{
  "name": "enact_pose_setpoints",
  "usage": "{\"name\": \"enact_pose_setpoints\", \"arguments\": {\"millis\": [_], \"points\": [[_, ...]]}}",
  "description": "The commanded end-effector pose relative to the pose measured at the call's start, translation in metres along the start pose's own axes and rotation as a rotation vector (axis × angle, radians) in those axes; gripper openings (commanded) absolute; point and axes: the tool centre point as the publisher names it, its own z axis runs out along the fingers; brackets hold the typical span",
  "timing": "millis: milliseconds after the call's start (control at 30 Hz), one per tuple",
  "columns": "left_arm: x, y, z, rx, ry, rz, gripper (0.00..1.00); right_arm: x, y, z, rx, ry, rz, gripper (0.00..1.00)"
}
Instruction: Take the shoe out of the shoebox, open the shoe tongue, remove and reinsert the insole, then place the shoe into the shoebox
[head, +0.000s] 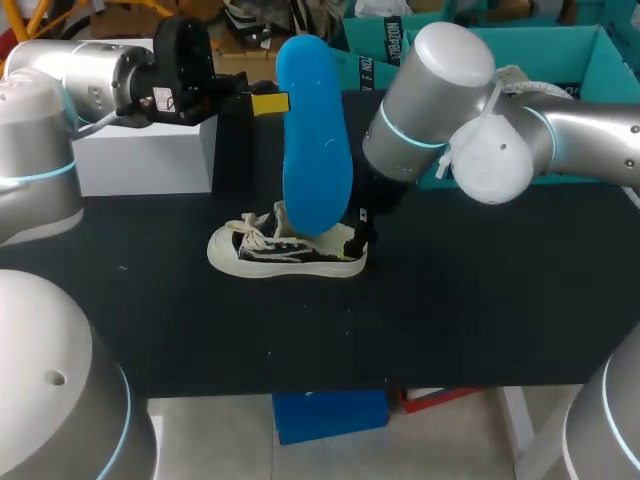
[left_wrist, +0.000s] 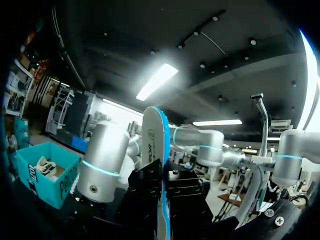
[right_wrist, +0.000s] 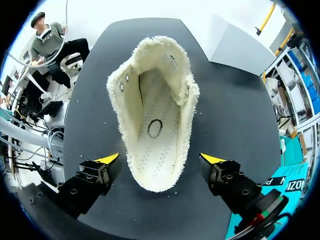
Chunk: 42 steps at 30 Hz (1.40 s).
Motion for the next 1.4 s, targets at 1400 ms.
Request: {"name": "enact_pose_setpoints", "arguments": {"millis": [1400], "points": [[0.001,0.000,0.001,-0.002,-0.006,0.000,0.00,0.003,-0.024,0.039,-0.580,0.019,0.093,1.00]]}}
